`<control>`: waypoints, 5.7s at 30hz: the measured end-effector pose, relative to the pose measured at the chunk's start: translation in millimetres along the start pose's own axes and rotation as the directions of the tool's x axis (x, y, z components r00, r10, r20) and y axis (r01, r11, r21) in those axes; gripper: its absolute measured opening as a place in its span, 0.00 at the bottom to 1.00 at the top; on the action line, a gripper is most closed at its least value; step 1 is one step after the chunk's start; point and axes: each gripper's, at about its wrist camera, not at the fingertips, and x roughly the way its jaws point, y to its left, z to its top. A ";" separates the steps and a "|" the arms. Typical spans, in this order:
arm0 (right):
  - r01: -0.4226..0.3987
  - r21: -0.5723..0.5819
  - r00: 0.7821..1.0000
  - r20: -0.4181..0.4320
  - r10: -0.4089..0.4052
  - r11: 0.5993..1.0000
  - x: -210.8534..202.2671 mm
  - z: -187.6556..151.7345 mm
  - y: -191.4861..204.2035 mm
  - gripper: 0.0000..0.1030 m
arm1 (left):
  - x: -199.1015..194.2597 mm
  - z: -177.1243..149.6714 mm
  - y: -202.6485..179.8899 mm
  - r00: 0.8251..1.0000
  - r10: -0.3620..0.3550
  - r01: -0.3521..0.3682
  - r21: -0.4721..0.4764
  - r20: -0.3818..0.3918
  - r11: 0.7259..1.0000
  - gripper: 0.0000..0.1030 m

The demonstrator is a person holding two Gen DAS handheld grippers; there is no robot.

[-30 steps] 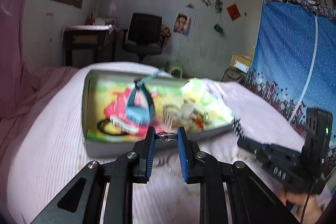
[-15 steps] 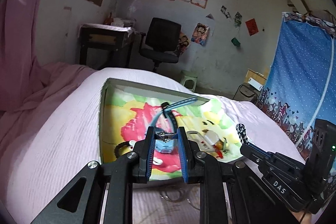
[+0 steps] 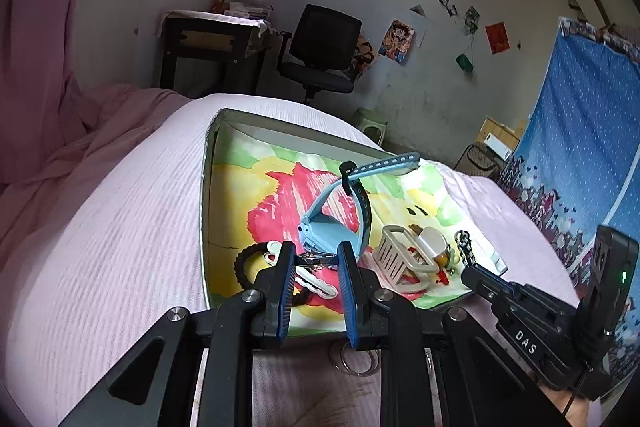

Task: Organize jewelry
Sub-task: 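Carry the ring with the left tool while the right tool carries the black keychain over the tray, then open the left tool over the tray while the right tool releases the keychain into it, then withdraw both tools from the tray toward the remaining silver rings, then grasp a silver ring with the left tool while the right tool grasps the large silver rings, then lift the ring with the left tool while the right tool lifts the large rings toward the tray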

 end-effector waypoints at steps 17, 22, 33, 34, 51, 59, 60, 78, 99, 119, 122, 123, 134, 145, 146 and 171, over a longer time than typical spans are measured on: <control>-0.015 0.005 0.998 -0.056 0.015 1.000 12.1 3.2 -2.2 0.03 | 7.6 -0.4 -7.9 0.998 0.037 -0.034 0.055 -0.054 0.998 0.19; -0.015 0.007 0.998 -0.055 0.015 1.000 12.2 3.5 -2.0 0.04 | 7.0 -1.3 -8.7 0.998 0.039 -0.035 0.063 -0.057 0.997 0.19; -0.005 0.026 1.000 -0.016 0.005 1.000 -3.3 -2.3 -8.9 0.04 | -10.7 -3.8 -15.2 1.000 0.005 -0.006 0.096 0.014 0.995 0.62; -0.005 0.029 1.000 -0.002 0.005 1.000 -8.0 -3.3 -10.0 0.04 | -14.1 -4.0 -15.2 1.000 0.003 -0.005 0.094 0.026 0.996 0.63; -0.031 0.079 0.975 0.220 0.013 0.996 -76.2 -19.7 -18.0 0.66 | -67.5 -24.3 -17.9 0.986 0.032 -0.053 0.122 0.163 0.991 1.00; -0.002 0.055 0.958 0.287 -0.014 0.999 -102.6 -25.8 -15.7 0.92 | -86.4 -44.1 -16.7 0.987 0.020 -0.046 0.160 0.162 0.986 1.00; -0.002 0.050 0.957 0.291 -0.013 0.999 -105.4 -26.4 -15.1 0.93 | -87.3 -45.6 -19.7 0.987 0.027 -0.056 0.174 0.161 0.983 1.00; 0.056 -0.045 0.985 0.165 -0.047 0.997 -108.7 -41.7 -7.1 0.97 | -77.2 -62.3 -32.7 0.990 0.137 -0.142 0.322 0.038 0.936 1.00; -0.043 -0.017 0.994 -0.101 0.041 0.999 -49.0 -49.4 -3.4 0.64 | -39.3 -47.4 -3.2 0.994 0.029 -0.014 0.140 -0.104 0.990 0.83; -0.143 -0.094 0.978 -0.164 0.127 0.985 -19.3 -44.1 20.1 0.20 | 7.0 -36.0 -11.2 0.975 -0.050 0.062 0.046 -0.214 0.997 0.41; -0.147 -0.087 0.975 -0.180 0.130 0.985 -16.8 -47.3 20.5 0.19 | 11.2 -38.1 -12.3 0.974 -0.033 0.045 0.050 -0.226 0.998 0.37; -0.146 -0.088 0.975 -0.182 0.128 0.985 -16.5 -48.1 21.0 0.19 | 12.1 -38.2 -12.4 0.973 -0.028 0.041 0.053 -0.227 0.998 0.37; -0.157 -0.074 0.966 -0.220 0.138 0.985 -7.8 -50.3 20.8 0.19 | 13.7 -39.7 -11.1 0.972 -0.022 0.037 0.063 -0.233 0.997 0.22; -0.168 -0.097 0.966 -0.213 0.145 0.981 -11.4 -52.6 26.9 0.04 | 8.8 -42.5 -8.7 0.975 -0.049 0.062 0.053 -0.218 0.997 0.01; -0.168 -0.097 0.967 -0.209 0.145 0.981 -11.7 -52.5 26.4 0.04 | 7.8 -43.1 -10.2 0.974 -0.062 0.076 0.059 -0.218 0.995 0.01; -0.167 -0.067 0.971 -0.185 0.152 0.984 -14.3 -52.6 17.9 0.03 | 15.7 -41.0 -14.7 0.968 -0.034 0.051 0.062 -0.250 0.997 0.11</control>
